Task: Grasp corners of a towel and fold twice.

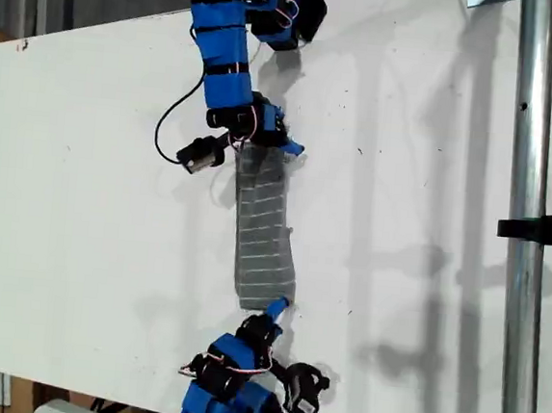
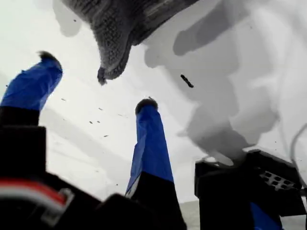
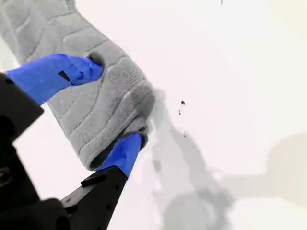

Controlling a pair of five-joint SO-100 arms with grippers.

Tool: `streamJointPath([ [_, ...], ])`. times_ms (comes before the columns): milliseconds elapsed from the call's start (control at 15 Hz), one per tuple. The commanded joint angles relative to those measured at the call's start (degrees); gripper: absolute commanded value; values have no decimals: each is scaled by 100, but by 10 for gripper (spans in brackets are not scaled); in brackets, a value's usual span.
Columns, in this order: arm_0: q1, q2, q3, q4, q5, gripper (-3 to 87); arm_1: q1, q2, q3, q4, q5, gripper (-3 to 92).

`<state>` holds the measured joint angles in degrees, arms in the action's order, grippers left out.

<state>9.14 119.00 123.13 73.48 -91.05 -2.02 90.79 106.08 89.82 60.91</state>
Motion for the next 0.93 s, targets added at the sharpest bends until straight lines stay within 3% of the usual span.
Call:
streamJointPath([
  [0, 308, 2215, 229, 255, -202, 253, -387, 352, -1011, 993, 105, 373],
  [133, 334, 5133, 1846, -88, -343, 250, -264, 1529, -571, 888, 237, 362],
  [267, 404, 8051, 3806, -439, -202, 225, 448, 3568, 1230, 272, 738, 363],
  [400, 466, 8024, 4333, -422, -211, 229, 1116, 5757, 3322, -976, 1169, 347],
  [467, 413, 8024, 4509, -387, -114, 229, 1301, 5880, 3832, -1459, 1336, 356],
  [733, 316, 8024, 4799, -158, -149, 235, 1468, 2171, 2698, -3586, 1327, 379],
  [867, 369, 8024, 4816, -26, -281, 235, 1468, 659, 1740, -3814, 1230, 373],
])
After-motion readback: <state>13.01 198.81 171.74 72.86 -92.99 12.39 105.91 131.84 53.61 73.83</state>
